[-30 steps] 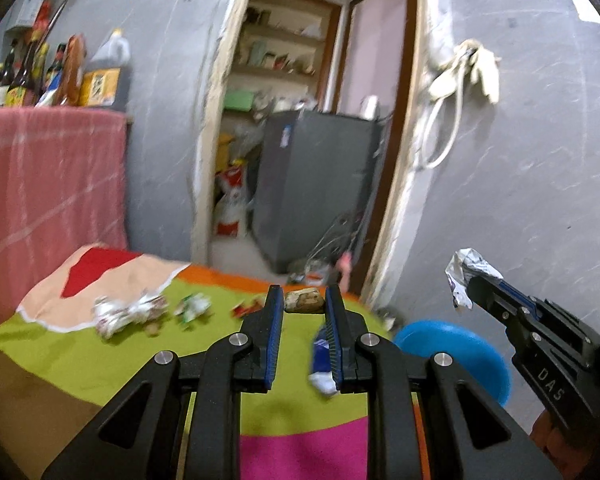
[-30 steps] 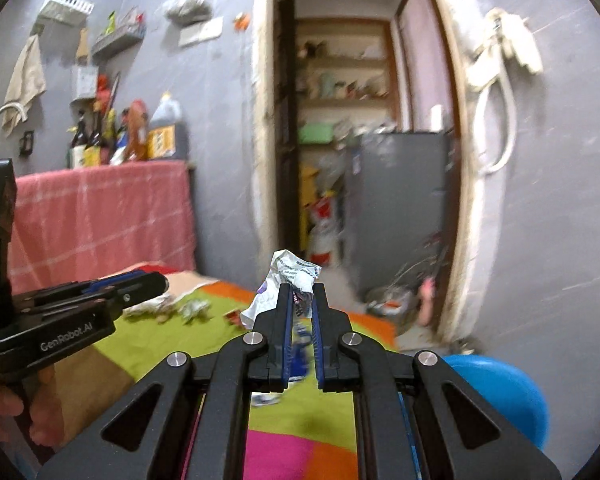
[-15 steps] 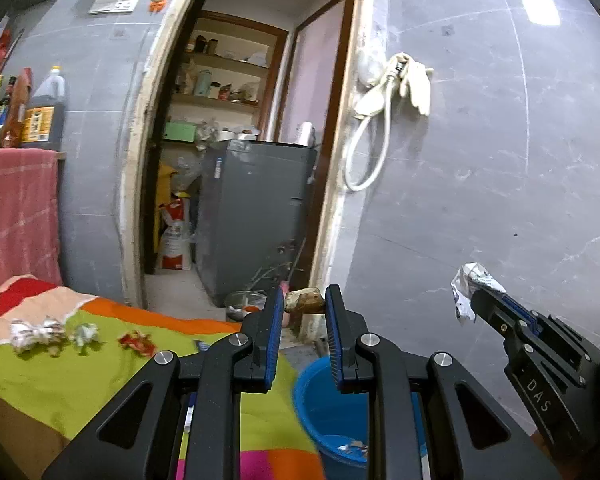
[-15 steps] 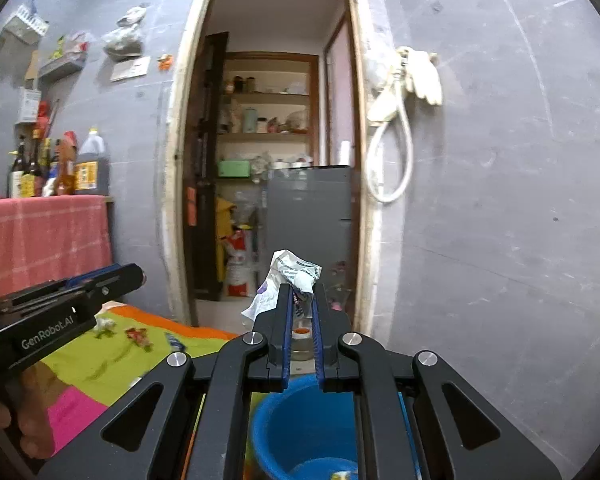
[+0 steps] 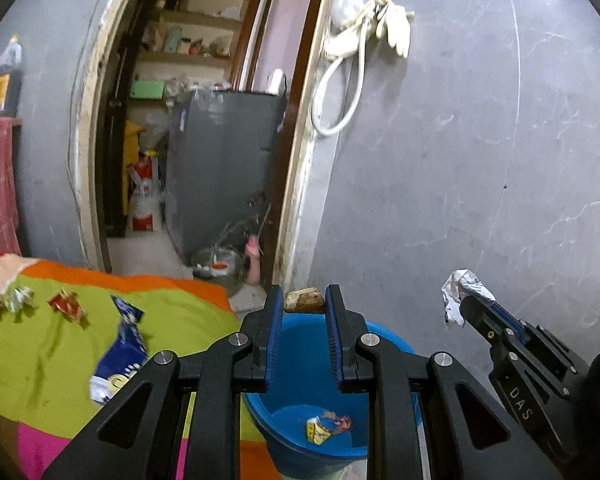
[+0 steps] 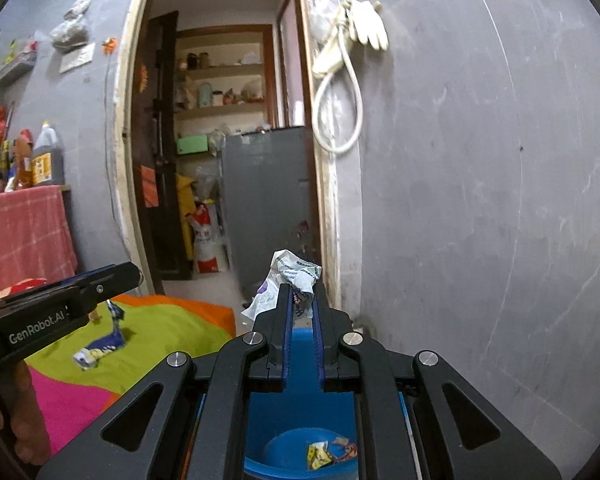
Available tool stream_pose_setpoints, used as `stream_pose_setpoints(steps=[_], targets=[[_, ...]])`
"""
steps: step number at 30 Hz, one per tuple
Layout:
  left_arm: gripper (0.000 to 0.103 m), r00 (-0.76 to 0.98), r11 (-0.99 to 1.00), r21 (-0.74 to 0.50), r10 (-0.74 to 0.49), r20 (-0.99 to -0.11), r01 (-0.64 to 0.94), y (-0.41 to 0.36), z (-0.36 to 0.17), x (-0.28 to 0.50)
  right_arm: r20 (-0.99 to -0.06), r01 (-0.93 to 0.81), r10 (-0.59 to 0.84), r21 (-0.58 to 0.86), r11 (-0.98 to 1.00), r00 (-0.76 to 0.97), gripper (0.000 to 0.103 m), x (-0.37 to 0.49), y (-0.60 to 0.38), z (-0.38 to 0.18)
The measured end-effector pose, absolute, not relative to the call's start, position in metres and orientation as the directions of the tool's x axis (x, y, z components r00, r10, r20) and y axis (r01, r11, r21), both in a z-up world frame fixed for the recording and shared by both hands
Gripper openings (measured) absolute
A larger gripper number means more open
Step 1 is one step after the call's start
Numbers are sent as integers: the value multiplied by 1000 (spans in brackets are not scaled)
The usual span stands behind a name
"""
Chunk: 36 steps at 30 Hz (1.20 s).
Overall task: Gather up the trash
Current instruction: 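Carry both items over the blue bucket and open both tools to drop them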
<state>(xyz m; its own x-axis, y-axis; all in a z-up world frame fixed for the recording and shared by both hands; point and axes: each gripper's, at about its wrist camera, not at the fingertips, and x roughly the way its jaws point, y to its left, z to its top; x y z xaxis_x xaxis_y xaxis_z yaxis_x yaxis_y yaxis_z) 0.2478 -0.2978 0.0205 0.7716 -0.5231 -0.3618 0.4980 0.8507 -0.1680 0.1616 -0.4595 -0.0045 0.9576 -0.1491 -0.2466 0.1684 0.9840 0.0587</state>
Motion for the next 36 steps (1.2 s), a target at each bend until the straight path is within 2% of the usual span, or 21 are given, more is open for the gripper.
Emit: stream_pose_setpoints(steps=[13,18,20,23,24,27,32,36], targets=[[18,667,839,-244,-537,-517,487,-317,-22,286,-382,207,-138,146,967,914,9,189,-483,-37],[18,635,835,-283,-544,-548,472,-315,-34,292,-414,211,-127,164,964,901,10,193,-486,-45],[18,629,835,-285,-544,-556,471,-315,-35,294,-423,210,-121,169,963,898,11,195,-488,-48],[19,620,832,-290,-549,-561,474,-316,-36,295,-428,214,-121,175,961,896,20,196,-488,-49],[20,617,830,-292,-550,-562,475,-316,-34,297,-427,214,-121,178,960,896,24,197,-490,-49],[27,615,827,-296,-555,-560,477,-317,-35,298,-425,215,-122,179,960,897,25,197,-490,-48],[31,627,827,-295,-557,-546,478,-313,-29,297,-410,215,-126,178,960,903,27,194,-487,-44],[45,663,837,-284,-544,-515,467,-303,-20,289,-381,211,-133,171,962,915,28,187,-485,-35]])
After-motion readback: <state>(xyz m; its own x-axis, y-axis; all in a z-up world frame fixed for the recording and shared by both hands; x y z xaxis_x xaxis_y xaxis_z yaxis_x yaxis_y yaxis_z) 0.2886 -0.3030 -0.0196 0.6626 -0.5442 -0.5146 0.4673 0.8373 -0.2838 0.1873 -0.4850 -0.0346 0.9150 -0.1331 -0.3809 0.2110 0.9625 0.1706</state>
